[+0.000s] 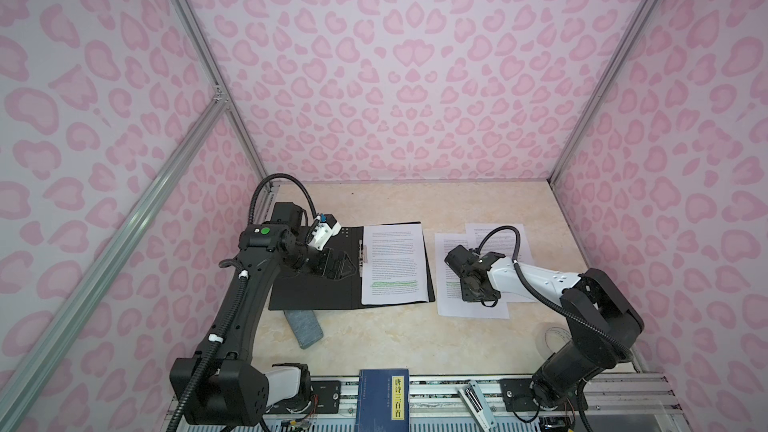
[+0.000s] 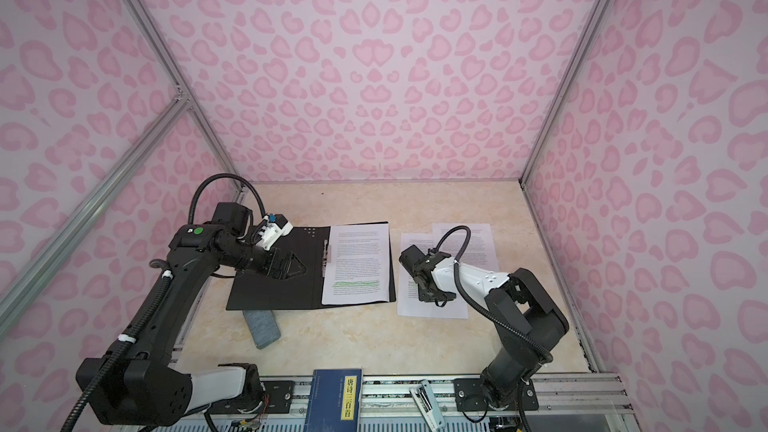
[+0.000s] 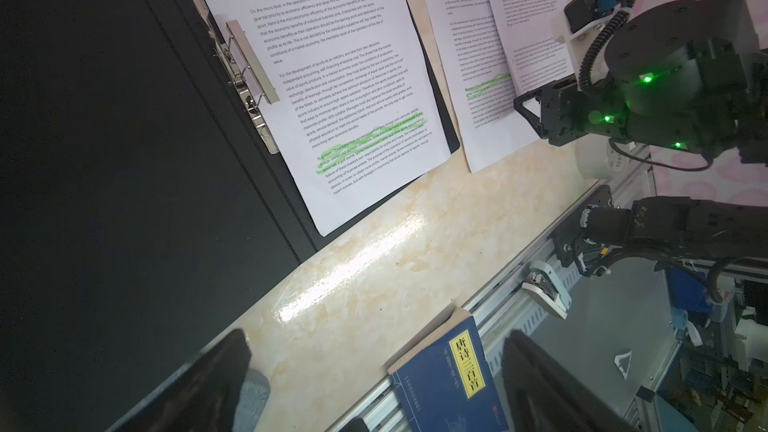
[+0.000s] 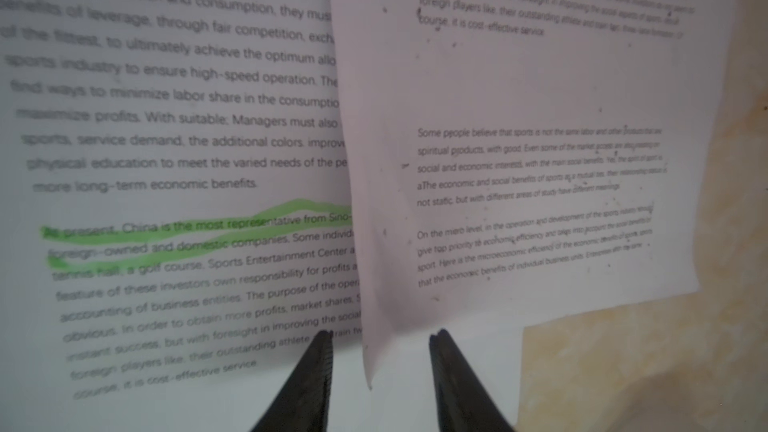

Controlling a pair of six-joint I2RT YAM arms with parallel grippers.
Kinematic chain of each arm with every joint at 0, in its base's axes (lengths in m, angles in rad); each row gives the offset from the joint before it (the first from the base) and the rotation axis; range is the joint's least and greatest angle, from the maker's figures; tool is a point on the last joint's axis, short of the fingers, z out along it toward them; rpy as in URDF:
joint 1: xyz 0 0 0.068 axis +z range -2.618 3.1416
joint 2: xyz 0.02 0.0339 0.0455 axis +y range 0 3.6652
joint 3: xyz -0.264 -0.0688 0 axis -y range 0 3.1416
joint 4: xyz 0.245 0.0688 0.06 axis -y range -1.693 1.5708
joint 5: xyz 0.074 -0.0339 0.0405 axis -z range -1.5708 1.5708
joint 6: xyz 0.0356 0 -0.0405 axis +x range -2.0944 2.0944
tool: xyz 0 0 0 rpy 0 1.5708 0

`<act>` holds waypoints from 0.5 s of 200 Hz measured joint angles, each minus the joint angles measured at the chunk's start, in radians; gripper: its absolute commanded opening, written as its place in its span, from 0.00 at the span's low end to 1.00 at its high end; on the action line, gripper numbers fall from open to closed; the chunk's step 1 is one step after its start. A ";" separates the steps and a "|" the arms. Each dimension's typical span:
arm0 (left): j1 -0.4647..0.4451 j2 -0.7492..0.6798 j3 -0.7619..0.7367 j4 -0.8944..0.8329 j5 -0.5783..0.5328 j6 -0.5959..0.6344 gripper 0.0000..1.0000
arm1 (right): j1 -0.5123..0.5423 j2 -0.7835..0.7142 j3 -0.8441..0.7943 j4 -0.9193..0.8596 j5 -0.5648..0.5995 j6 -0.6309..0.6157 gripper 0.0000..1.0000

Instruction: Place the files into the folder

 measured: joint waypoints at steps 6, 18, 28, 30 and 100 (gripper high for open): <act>0.000 0.000 0.000 0.000 0.000 0.000 0.98 | -0.005 0.003 -0.007 0.003 -0.001 0.003 0.39; -0.003 0.000 0.000 0.000 0.000 0.000 0.98 | -0.013 0.008 -0.020 0.016 -0.005 0.003 0.37; -0.004 0.000 0.000 0.000 0.000 -0.001 0.98 | -0.018 0.006 -0.029 0.028 -0.004 0.006 0.35; -0.004 0.000 0.000 0.000 0.000 -0.001 0.97 | -0.018 0.005 -0.029 0.029 -0.004 0.006 0.34; -0.013 0.018 0.013 0.000 0.003 -0.022 0.98 | -0.037 -0.051 -0.061 0.074 -0.013 -0.018 0.01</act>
